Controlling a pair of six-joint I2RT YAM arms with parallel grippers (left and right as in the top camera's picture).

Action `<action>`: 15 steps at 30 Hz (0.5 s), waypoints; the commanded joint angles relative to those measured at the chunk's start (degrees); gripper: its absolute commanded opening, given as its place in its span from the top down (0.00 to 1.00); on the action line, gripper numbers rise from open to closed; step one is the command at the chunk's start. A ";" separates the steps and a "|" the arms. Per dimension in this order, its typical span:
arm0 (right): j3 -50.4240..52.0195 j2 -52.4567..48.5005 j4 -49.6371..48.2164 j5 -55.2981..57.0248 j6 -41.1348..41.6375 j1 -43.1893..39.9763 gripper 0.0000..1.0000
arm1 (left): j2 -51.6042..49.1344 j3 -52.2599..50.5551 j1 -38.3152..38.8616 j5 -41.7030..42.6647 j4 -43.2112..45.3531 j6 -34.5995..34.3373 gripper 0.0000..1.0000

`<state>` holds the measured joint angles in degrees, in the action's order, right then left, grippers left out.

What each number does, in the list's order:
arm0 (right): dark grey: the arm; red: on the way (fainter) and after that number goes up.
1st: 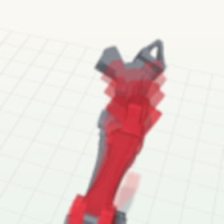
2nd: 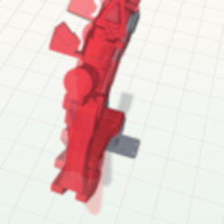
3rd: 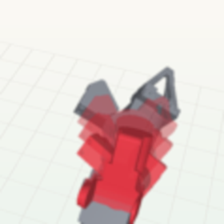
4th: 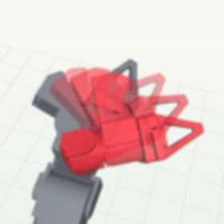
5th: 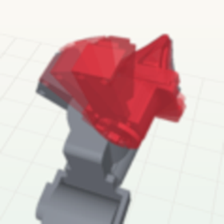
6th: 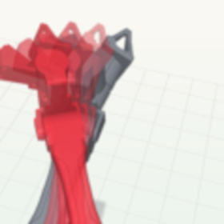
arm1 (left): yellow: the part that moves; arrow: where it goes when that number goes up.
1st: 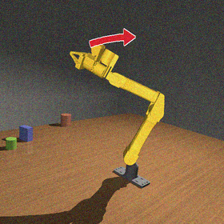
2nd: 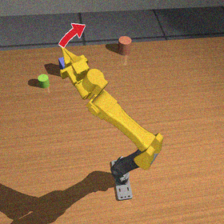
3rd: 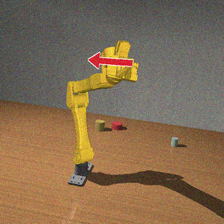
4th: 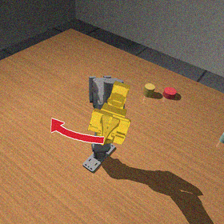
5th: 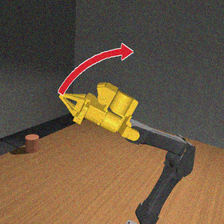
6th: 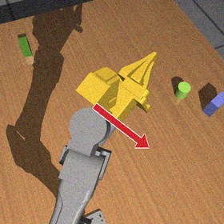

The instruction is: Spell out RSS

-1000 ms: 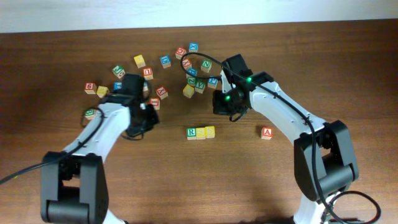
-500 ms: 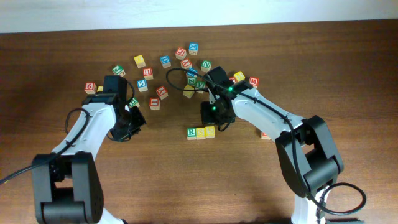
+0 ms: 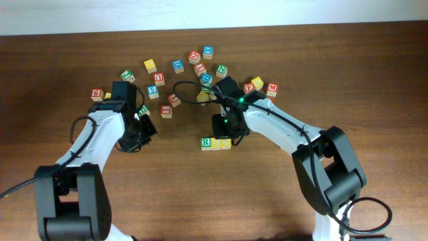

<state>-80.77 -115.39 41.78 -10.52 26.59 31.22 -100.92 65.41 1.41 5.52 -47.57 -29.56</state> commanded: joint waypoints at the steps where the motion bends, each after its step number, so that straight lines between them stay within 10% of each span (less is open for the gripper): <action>1: 0.37 -0.28 0.00 0.85 0.09 0.26 0.96 | 0.81 -0.02 -0.35 -0.44 -0.13 0.35 1.00; 15: 0.37 -0.28 0.63 0.72 0.92 0.26 0.95 | 0.81 -0.02 -0.35 -0.42 -0.13 0.37 1.00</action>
<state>-80.77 -115.39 42.26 -10.35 27.03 31.22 -100.92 65.41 1.41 5.52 -47.57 -29.56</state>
